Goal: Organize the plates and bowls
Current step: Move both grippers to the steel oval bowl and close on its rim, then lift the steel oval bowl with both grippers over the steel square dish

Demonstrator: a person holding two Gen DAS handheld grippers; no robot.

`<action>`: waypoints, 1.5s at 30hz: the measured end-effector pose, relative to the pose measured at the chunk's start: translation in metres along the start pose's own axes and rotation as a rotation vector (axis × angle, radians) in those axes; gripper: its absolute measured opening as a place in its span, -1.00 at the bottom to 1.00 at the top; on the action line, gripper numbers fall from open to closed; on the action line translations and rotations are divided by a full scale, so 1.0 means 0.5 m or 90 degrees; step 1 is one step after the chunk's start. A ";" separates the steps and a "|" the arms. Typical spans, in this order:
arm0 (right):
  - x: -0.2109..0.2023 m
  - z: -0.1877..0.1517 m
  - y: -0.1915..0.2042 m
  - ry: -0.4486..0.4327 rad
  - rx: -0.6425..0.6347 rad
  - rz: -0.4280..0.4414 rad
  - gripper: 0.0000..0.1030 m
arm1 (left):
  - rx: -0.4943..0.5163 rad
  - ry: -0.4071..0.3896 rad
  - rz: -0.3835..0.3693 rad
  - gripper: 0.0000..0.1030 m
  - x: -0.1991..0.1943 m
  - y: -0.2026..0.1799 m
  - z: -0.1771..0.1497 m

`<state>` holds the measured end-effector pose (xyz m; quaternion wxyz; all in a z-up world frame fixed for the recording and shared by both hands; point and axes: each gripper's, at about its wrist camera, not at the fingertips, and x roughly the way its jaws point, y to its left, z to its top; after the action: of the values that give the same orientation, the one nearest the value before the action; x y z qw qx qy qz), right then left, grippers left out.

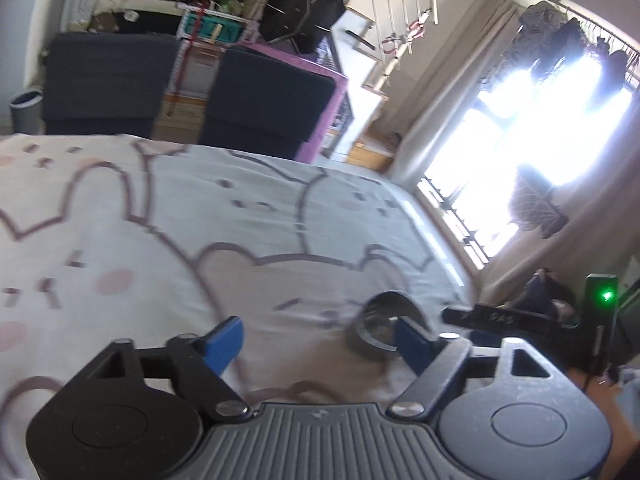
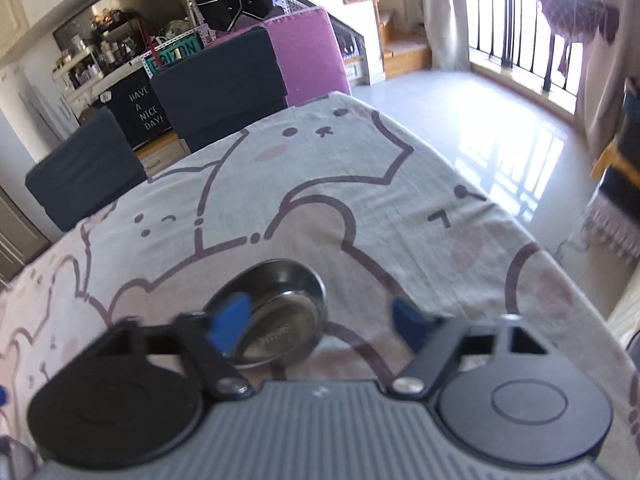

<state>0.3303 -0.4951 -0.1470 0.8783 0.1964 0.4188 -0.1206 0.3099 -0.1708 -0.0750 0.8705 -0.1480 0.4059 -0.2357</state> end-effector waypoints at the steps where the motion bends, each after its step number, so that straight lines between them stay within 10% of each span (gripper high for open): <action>1: 0.003 0.003 -0.009 0.004 0.006 0.009 0.24 | -0.006 0.004 -0.012 0.37 0.019 -0.010 0.003; 7: 0.034 0.021 -0.030 0.025 -0.029 0.040 -0.31 | 0.014 0.061 -0.035 0.03 0.133 -0.065 0.001; 25: 0.137 0.030 -0.020 0.058 -0.109 0.056 -0.75 | -0.033 0.126 0.009 -0.63 0.310 -0.060 -0.016; 45: 0.028 0.009 0.050 0.001 -0.169 0.059 -0.84 | 0.017 0.059 0.026 -0.93 0.177 -0.067 0.006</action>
<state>0.3514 -0.4757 -0.1491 0.9009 0.0975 0.4222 -0.0234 0.3518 -0.2456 -0.1145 0.8573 -0.1171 0.4455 -0.2299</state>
